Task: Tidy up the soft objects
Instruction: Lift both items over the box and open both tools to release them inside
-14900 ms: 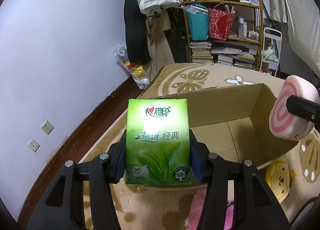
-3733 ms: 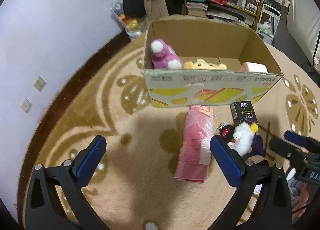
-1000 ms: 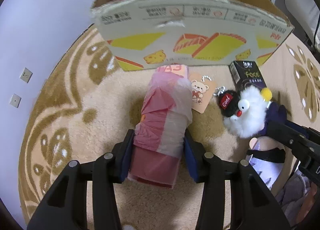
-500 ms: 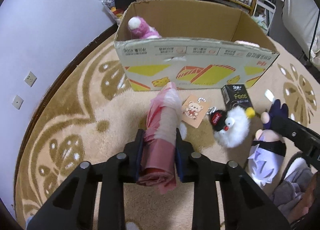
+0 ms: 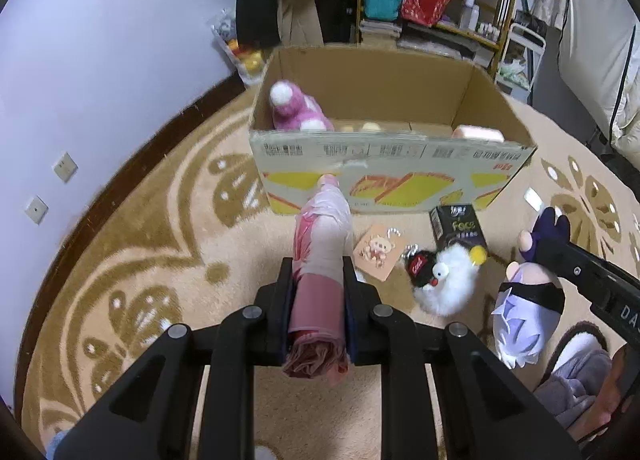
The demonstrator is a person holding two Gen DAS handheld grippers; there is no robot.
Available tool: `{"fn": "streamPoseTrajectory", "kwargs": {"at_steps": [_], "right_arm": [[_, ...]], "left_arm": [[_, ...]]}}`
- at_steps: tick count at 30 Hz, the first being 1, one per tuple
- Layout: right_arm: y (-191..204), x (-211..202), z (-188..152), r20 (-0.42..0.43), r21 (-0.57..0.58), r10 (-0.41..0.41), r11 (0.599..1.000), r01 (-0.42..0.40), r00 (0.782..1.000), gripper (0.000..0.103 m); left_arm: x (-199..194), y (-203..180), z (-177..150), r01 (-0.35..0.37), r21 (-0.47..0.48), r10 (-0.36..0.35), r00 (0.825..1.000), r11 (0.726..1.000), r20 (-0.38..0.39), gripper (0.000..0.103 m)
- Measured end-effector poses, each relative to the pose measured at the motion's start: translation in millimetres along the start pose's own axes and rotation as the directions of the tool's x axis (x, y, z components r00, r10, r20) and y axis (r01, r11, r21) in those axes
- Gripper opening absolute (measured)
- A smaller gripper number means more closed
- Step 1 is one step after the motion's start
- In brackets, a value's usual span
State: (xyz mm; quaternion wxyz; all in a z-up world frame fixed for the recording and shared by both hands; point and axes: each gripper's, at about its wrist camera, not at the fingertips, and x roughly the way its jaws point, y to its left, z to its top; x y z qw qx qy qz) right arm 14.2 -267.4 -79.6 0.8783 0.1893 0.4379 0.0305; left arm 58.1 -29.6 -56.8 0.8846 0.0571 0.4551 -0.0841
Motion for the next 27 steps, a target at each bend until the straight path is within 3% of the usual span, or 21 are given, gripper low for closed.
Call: {"fn": "streamPoseTrajectory", "kwargs": {"at_steps": [6,11,18,27], "right_arm": [[-3,-12,8,0.038,0.010,0.016,1.000,-0.017,0.999,0.036],[-3,-19,18,0.075,0.012,0.028,1.000,-0.028,0.997,0.036],[1,-27,26,0.104,-0.018,0.001,1.000,0.001,0.995,0.036],[16,-44,57,0.184,-0.063,0.070,0.996,-0.059,0.980,0.036]], "left_arm": [[-29,3,5,-0.003,-0.018,0.005,0.995,1.000,0.099,0.018],[-45,5,9,-0.011,-0.010,0.012,0.990,1.000,0.138,0.017],[-60,5,17,-0.034,-0.007,0.034,0.976,0.999,0.216,0.017],[-67,2,33,-0.062,0.026,0.053,0.958,0.998,0.281,0.017]]}}
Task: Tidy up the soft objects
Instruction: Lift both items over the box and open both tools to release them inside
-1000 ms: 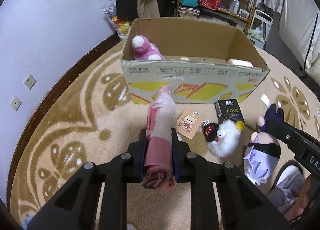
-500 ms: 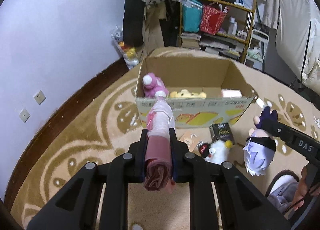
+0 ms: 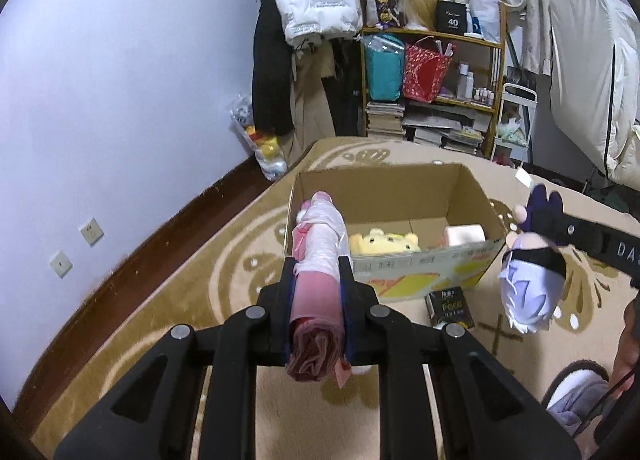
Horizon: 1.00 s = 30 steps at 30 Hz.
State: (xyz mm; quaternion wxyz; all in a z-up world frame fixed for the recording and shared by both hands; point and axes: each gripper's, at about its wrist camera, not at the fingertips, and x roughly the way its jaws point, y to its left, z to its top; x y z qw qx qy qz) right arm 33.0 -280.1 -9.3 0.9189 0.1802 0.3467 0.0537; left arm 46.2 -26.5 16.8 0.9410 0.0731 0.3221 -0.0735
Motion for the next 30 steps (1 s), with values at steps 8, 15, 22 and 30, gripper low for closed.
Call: {"fn": "streamPoseTrajectory", "kwargs": {"at_steps": [8,15,22,30], "right_arm": [[10,-1,34,0.051,-0.050,0.019,0.999,-0.016,0.999,0.036],[11,10,60,0.058,-0.073,0.032,0.997,-0.027,0.998,0.036],[15,29,80,0.042,-0.106,0.066,0.993,-0.061,0.997,0.036],[25,62,82,0.010,-0.192,0.041,0.981,-0.038,0.999,0.036]], "left_arm": [[7,-5,37,-0.037,0.059,0.033,0.996,0.998,0.078,0.017],[23,-13,60,-0.019,0.089,0.009,0.994,0.996,0.111,0.017],[50,-24,76,-0.009,0.109,-0.003,0.994,0.994,0.113,0.017],[74,-22,78,0.026,0.064,-0.032,0.995,0.998,0.090,0.017]]}}
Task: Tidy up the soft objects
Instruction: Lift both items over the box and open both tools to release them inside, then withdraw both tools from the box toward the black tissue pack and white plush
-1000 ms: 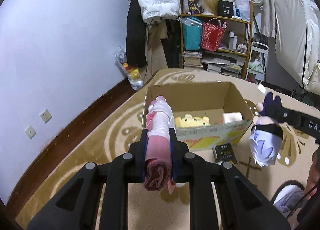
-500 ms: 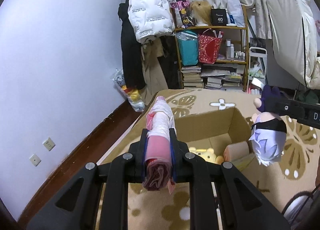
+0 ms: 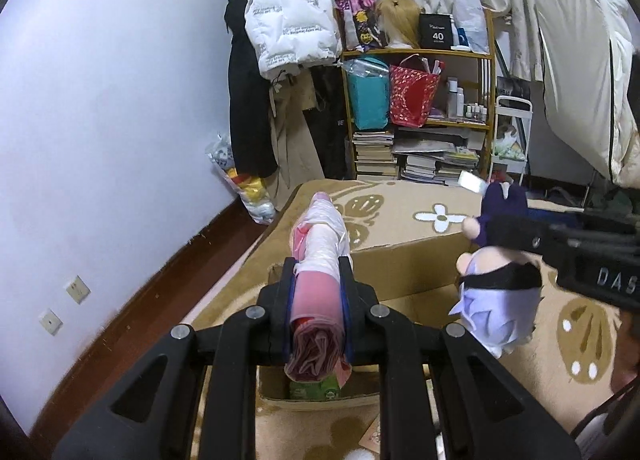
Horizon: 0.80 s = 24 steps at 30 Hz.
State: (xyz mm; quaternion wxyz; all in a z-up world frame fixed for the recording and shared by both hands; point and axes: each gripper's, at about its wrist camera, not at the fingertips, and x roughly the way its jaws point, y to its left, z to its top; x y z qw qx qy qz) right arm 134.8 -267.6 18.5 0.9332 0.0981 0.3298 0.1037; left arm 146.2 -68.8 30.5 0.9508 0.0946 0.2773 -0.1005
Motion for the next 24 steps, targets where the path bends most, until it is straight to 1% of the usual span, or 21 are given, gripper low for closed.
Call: {"fn": "streamPoseTrajectory", "kwargs": {"at_steps": [2,5,8,13,17,18,21,22,23,24], "right_arm": [[-1,5,-2,-0.003,0.003,0.008,1.000,-0.008,1.000,0.037],[-8,14,-5,0.000,0.042,0.032,0.999,-0.032,0.999,0.037],[-14,23,-8,-0.006,0.063,0.037,0.997,-0.037,0.999,0.037],[-23,38,-16,-0.035,0.081,0.039,0.996,-0.036,0.999,0.038],[-24,47,-21,-0.069,0.083,0.052,0.995,-0.047,0.996,0.040],[-23,48,-21,-0.070,0.083,0.057,0.995,-0.051,0.996,0.040],[-21,49,-22,-0.079,0.072,0.053,0.996,-0.047,0.996,0.040],[-21,48,-21,-0.080,0.072,0.050,0.996,-0.044,0.996,0.044],[-21,46,-21,-0.079,0.073,0.045,0.997,-0.039,0.996,0.048],[-21,43,-21,-0.077,0.075,0.032,0.997,-0.026,0.996,0.059]], "left_arm": [[7,3,-3,0.010,-0.012,-0.010,1.000,1.000,-0.013,0.017],[17,6,-7,0.016,-0.025,-0.017,0.999,1.000,-0.028,0.017],[29,5,-13,0.034,-0.035,-0.036,0.998,0.999,-0.053,0.017],[52,-1,-28,0.074,-0.030,-0.078,0.988,0.997,-0.132,0.018],[56,-6,-34,0.043,0.001,-0.042,0.988,0.999,-0.150,0.022],[58,-6,-35,0.036,0.003,-0.036,0.986,0.999,-0.160,0.025],[59,-2,-38,0.010,0.002,-0.010,0.982,1.000,-0.191,0.028],[58,0,-38,0.007,-0.002,-0.007,0.981,1.000,-0.195,0.030],[57,1,-38,0.002,-0.004,-0.003,0.980,1.000,-0.198,0.042],[55,3,-38,-0.014,-0.004,0.012,0.981,1.000,-0.195,0.063]]}}
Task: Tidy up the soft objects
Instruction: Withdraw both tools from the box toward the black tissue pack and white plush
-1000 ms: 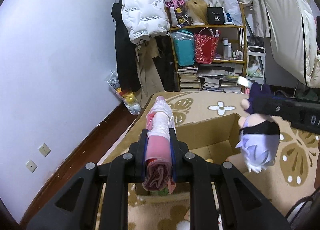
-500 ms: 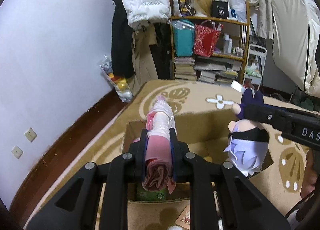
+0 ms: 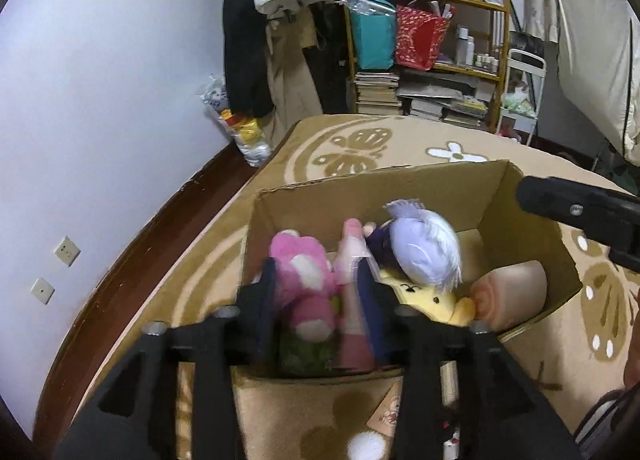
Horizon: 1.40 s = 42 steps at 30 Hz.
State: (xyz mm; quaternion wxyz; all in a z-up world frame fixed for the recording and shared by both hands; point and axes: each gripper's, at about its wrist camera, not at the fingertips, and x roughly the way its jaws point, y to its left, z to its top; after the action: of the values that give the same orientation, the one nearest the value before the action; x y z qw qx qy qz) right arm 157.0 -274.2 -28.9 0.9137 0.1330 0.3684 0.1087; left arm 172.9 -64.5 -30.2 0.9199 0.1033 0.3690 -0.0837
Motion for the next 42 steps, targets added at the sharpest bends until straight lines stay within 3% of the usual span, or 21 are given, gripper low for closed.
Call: {"fn": "streamPoseTrajectory", "kwargs": {"at_steps": [1,3,7,10,14,20,26,30,36,42], "right_arm": [[0,-2,0,0.005,0.001,-0.015,1.000,0.015,1.000,0.070],[2,-10,0,0.023,0.000,-0.053,0.999,0.053,0.998,0.080],[2,-23,1,0.023,0.019,-0.061,0.998,0.060,0.998,0.094],[5,-36,3,0.028,0.020,-0.069,0.997,0.069,0.997,0.103],[12,-56,6,0.053,0.018,-0.072,0.997,0.071,0.996,0.103],[24,-86,6,0.080,0.017,-0.071,0.997,0.069,0.994,0.103],[36,-114,2,0.087,-0.002,-0.096,0.995,0.096,0.992,0.103],[41,-133,-6,0.097,-0.014,-0.102,0.994,0.104,0.990,0.103],[43,-150,-21,0.103,-0.026,-0.114,0.993,0.117,0.988,0.103],[41,-155,-37,0.100,-0.018,-0.099,0.995,0.101,0.990,0.103]], "left_arm": [[-3,1,0,-0.014,0.001,0.014,1.000,1.000,0.009,0.072],[-10,4,-1,-0.054,0.013,0.054,0.998,0.998,0.010,0.088],[-28,7,-5,-0.093,0.017,0.092,0.995,0.996,0.028,0.102],[-44,11,-7,-0.107,0.011,0.106,0.993,0.994,0.052,0.103],[-61,13,-5,-0.112,0.013,0.112,0.992,0.994,0.052,0.103],[-94,30,-5,-0.095,-0.078,0.100,0.993,0.992,0.061,0.103],[-131,39,-20,-0.172,-0.117,0.184,0.978,0.978,0.099,0.103],[-154,48,-31,-0.172,-0.148,0.191,0.974,0.974,0.121,0.103],[-173,55,-41,-0.170,-0.159,0.190,0.974,0.973,0.121,0.103],[-167,47,-51,-0.131,-0.152,0.152,0.979,0.980,0.137,0.103]]}}
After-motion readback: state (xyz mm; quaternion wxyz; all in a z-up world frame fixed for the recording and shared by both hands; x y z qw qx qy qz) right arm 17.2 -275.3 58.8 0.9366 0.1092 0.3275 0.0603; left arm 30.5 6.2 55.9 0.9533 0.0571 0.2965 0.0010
